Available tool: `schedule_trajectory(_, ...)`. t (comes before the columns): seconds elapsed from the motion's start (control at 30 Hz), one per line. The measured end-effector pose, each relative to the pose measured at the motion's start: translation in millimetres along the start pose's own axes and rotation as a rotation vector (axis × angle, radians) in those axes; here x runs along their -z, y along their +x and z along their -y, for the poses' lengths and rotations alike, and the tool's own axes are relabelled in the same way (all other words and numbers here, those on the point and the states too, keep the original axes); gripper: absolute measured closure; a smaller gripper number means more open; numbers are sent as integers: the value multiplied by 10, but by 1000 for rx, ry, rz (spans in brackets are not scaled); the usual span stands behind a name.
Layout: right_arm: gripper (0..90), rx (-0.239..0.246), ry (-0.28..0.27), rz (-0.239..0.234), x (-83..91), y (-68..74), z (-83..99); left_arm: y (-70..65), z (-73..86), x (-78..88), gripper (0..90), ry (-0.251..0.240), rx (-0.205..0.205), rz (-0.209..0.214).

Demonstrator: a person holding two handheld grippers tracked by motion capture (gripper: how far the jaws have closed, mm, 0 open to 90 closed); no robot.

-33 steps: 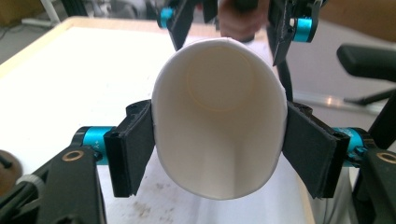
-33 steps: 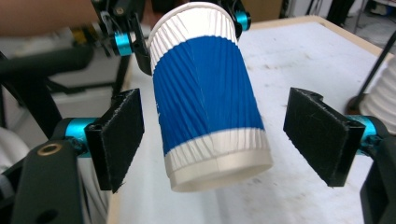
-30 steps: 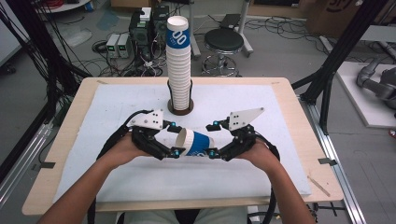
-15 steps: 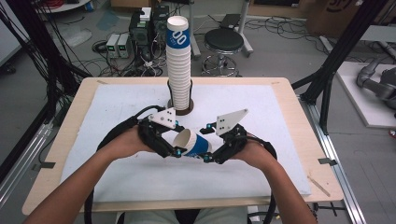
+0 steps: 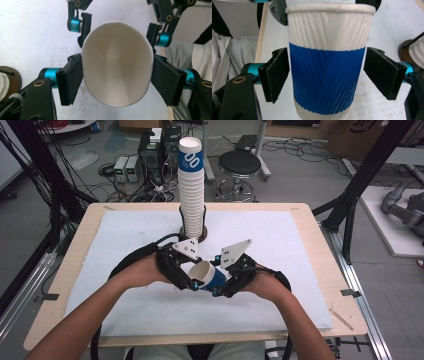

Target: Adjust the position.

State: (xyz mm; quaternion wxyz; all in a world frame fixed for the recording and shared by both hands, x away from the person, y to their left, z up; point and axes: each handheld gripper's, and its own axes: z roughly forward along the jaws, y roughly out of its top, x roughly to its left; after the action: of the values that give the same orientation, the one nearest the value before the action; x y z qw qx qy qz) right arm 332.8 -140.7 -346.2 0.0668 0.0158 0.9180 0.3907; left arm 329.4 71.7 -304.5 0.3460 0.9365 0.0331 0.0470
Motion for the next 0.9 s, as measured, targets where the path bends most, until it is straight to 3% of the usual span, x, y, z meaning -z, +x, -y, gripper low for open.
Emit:
schedule_trajectory(0.17, 299, 7, 20, -20, -54, 1, -8, -13, -20, -43, 286, 27, -1, -5)
schedule_trajectory(0.37, 298, 0, 34, -34, -74, -2, 10, -24, -18, -70, 248, 23, 2, -13)
schedule_trajectory(0.5, 293, -17, 5, -42, -54, -20, 46, -13, 35, -36, 203, -47, 53, 5)
schedule_trajectory(0.57, 292, -32, -14, -45, -30, -29, 70, -12, 93, 4, 203, -105, 74, 13)
schedule_trajectory(0.7, 290, -73, -71, -35, 66, -66, 153, -5, 220, 103, 202, -204, 99, -28)
schedule_trajectory(0.9, 283, -125, -147, 9, 209, -105, 279, 15, 468, 259, 197, -353, 172, -94)
